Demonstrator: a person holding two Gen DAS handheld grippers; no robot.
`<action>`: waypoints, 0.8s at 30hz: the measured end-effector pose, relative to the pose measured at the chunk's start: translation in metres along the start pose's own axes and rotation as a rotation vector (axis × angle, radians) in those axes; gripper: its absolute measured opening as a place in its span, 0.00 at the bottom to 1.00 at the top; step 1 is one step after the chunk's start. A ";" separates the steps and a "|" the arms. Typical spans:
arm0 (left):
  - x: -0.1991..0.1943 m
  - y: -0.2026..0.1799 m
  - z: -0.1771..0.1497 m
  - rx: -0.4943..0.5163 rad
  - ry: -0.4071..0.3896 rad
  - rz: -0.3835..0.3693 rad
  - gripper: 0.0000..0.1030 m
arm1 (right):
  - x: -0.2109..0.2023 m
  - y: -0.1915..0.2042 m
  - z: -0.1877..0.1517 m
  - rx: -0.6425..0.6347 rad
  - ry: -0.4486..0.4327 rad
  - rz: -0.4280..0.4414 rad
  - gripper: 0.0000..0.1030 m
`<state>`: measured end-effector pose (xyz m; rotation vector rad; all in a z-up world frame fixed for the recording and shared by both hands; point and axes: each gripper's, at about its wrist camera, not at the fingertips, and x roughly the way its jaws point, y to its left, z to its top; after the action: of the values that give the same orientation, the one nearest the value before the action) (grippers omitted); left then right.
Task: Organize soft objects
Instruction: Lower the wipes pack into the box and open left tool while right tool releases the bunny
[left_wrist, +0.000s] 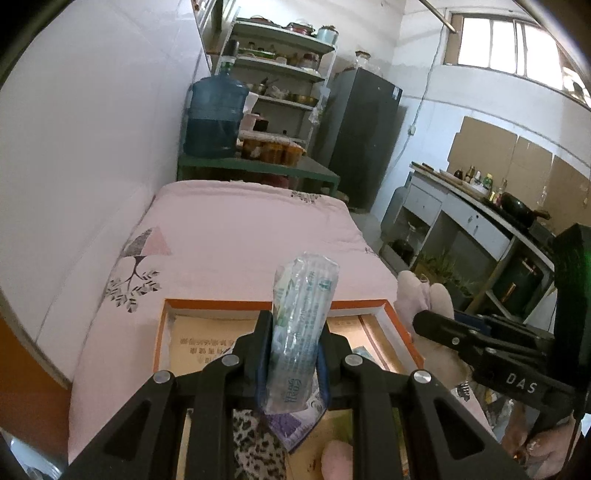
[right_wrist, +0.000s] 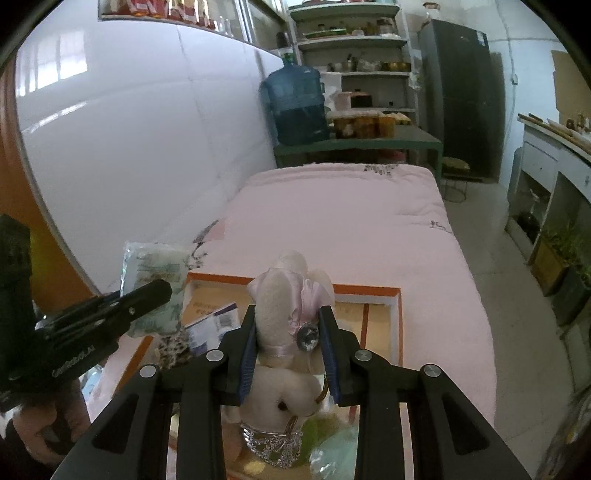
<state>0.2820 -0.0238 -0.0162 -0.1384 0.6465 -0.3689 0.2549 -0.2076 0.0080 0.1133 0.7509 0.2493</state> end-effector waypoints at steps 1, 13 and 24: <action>0.004 0.000 0.001 0.002 0.007 0.001 0.21 | 0.005 -0.002 0.001 -0.001 0.006 -0.002 0.31; 0.069 -0.005 0.003 -0.009 0.119 0.027 0.21 | 0.067 -0.020 0.001 -0.026 0.105 -0.101 0.31; 0.099 -0.002 -0.008 -0.015 0.190 0.036 0.21 | 0.092 -0.033 -0.007 -0.006 0.146 -0.106 0.31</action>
<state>0.3498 -0.0632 -0.0778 -0.1068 0.8381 -0.3446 0.3204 -0.2150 -0.0639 0.0493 0.8984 0.1601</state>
